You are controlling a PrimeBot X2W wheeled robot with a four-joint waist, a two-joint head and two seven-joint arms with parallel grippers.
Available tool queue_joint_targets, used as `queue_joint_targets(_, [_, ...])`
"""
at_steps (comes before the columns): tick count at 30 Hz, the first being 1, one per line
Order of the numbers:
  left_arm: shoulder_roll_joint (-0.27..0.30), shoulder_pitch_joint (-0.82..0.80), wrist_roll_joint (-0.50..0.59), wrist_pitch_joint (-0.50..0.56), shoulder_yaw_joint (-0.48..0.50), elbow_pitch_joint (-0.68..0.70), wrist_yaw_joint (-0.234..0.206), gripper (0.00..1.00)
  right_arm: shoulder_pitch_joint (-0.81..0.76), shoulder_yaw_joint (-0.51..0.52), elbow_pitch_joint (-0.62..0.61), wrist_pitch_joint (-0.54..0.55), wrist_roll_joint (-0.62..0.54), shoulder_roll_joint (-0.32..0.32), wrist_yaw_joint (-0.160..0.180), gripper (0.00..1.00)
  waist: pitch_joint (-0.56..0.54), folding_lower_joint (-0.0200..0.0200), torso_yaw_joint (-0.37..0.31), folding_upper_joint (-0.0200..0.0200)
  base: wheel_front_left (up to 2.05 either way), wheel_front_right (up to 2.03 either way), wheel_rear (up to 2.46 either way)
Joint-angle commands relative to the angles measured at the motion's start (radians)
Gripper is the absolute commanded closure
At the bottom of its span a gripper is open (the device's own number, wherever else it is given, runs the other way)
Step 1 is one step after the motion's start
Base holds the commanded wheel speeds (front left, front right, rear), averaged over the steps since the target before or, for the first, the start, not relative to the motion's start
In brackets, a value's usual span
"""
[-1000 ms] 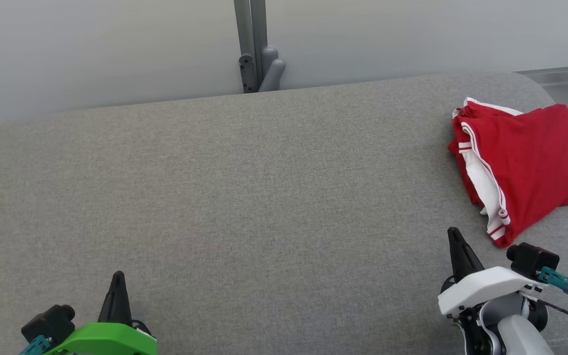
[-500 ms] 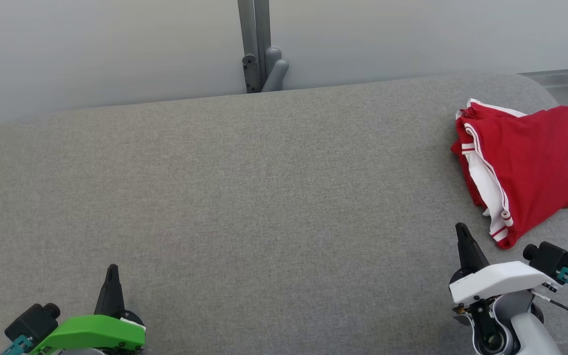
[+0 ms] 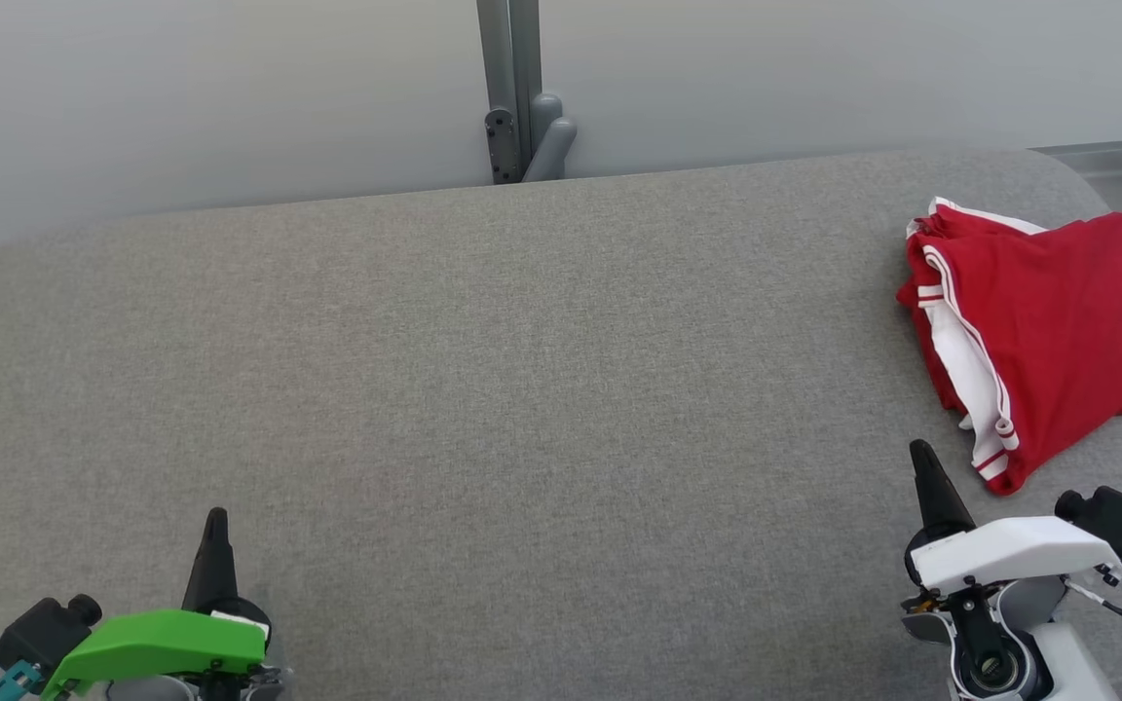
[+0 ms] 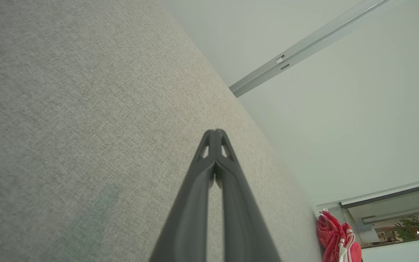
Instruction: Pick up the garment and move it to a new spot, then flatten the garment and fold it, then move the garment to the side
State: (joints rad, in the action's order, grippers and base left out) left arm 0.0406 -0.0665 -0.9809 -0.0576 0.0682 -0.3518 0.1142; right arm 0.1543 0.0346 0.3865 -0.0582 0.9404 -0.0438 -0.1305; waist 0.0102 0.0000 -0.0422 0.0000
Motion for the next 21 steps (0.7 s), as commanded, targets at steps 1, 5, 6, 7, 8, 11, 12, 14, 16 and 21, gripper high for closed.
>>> queue_joint_targets(1, [0.008, -0.028, -0.033, 0.008, 0.007, 0.019, 0.006, 1.00, 0.005, 0.006, -0.020, 0.008, 0.036, -0.005, 0.000, 1.00, 0.000, 0.0000, 0.001, 0.0000, 0.00, 0.00, 0.00])
queue_joint_targets(5, [0.008, -0.031, -0.079, 0.020, 0.011, 0.024, 0.007, 1.00, 0.003, 0.011, -0.028, 0.020, 0.083, -0.005, 0.000, 1.00, 0.000, 0.0000, 0.003, 0.0000, 0.00, 0.00, 0.00])
queue_joint_targets(6, [0.008, -0.031, -0.088, 0.023, 0.012, 0.025, 0.008, 1.00, 0.002, 0.013, -0.030, 0.023, 0.094, -0.005, 0.000, 1.00, -0.001, 0.0000, 0.004, 0.0000, 0.00, 0.00, 0.00])
queue_joint_targets(7, [0.008, -0.032, -0.098, 0.027, 0.012, 0.026, 0.008, 1.00, 0.001, 0.014, -0.032, 0.025, 0.105, -0.005, 0.000, 1.00, -0.001, 0.0000, 0.004, 0.0000, 0.00, 0.00, 0.00])
queue_joint_targets(8, [0.008, -0.033, -0.109, 0.029, 0.013, 0.028, 0.008, 1.00, 0.000, 0.015, -0.034, 0.029, 0.116, -0.005, 0.000, 1.00, -0.001, 0.0000, 0.005, 0.0000, 0.00, 0.00, 0.00])
queue_joint_targets(11, [0.009, -0.036, -0.141, 0.038, 0.015, 0.032, 0.009, 1.00, -0.001, 0.019, -0.040, 0.037, 0.149, -0.006, 0.000, 1.00, -0.001, 0.0000, 0.007, 0.0000, 0.00, 0.00, 0.00])
queue_joint_targets(12, [0.009, -0.036, -0.149, 0.041, 0.016, 0.033, 0.009, 1.00, -0.002, 0.020, -0.042, 0.040, 0.160, -0.006, 0.000, 1.00, -0.001, 0.0000, 0.007, 0.0000, 0.00, 0.00, 0.00])
queue_joint_targets(14, [0.009, -0.037, -0.170, 0.047, 0.018, 0.036, 0.009, 1.00, -0.003, 0.023, -0.045, 0.045, 0.180, -0.006, 0.000, 1.00, -0.001, 0.0000, 0.008, 0.0000, 0.00, 0.00, 0.00])
queue_joint_targets(16, [0.009, -0.038, -0.190, 0.052, 0.019, 0.039, 0.009, 1.00, -0.005, 0.025, -0.049, 0.051, 0.202, -0.006, 0.000, 1.00, -0.001, 0.0000, 0.009, 0.0000, 0.00, 0.00, 0.00])
queue_joint_targets(21, [0.009, -0.041, -0.237, 0.065, 0.022, 0.045, 0.010, 1.00, -0.008, 0.031, -0.057, 0.064, 0.252, -0.006, 0.000, 1.00, -0.002, 0.0000, 0.012, 0.0000, 0.00, 0.00, 0.00])
